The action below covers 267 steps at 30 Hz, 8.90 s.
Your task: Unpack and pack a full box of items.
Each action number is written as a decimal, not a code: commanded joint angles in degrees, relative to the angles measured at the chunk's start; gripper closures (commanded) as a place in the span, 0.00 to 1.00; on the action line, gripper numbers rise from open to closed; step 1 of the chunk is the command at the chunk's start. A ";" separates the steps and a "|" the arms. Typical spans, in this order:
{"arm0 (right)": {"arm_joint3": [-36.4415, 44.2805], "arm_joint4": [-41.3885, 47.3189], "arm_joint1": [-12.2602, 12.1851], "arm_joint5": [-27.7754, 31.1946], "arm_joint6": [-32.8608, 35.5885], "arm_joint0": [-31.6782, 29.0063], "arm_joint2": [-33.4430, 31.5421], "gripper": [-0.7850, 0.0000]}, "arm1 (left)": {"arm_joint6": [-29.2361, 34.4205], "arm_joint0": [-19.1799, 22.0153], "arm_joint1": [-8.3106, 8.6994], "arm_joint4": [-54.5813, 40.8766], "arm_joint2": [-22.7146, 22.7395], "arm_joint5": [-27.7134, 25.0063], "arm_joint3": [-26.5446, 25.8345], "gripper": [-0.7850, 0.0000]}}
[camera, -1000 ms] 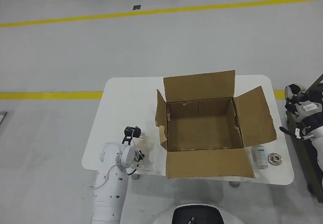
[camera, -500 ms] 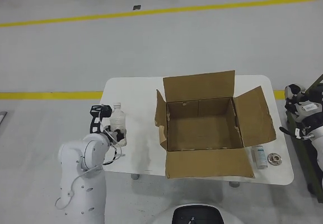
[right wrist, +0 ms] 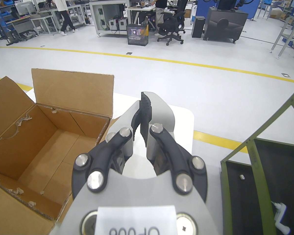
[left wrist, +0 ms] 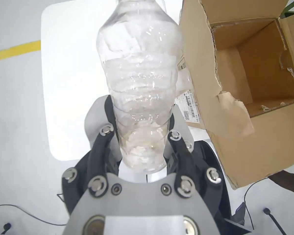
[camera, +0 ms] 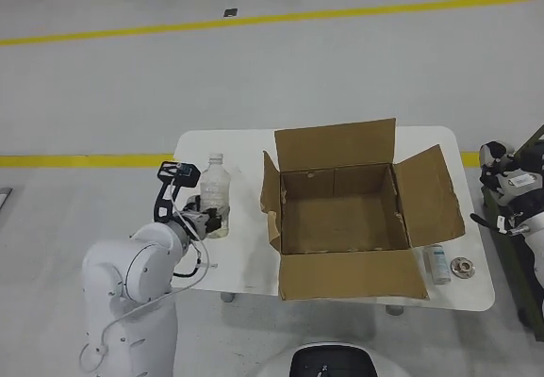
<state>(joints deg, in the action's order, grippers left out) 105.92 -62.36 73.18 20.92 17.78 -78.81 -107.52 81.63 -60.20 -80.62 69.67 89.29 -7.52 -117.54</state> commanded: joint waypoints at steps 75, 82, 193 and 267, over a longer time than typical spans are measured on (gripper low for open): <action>-0.06 -1.13 -1.05 -2.70 -2.18 -0.97 -0.03 1.00 | -5.37 23.66 0.32 -33.82 -26.57 5.52 21.78 1.00; -0.14 -0.87 -1.18 -3.06 -2.33 -1.07 -0.08 1.00 | -6.11 24.10 -0.19 -32.71 -31.81 7.72 30.22 1.00; -9.53 30.75 -4.70 -4.68 27.17 1.28 4.93 1.00 | -3.96 41.66 -11.14 -32.95 -53.59 34.13 71.97 1.00; -0.52 3.19 -7.72 -10.17 -5.32 -3.40 3.42 1.00 | -6.92 17.83 -0.42 -6.23 -28.35 19.53 14.85 0.00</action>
<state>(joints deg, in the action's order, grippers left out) 105.45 -59.15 65.45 10.76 12.53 -82.19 -104.24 73.95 -42.32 -81.15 62.53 60.81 12.37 -101.83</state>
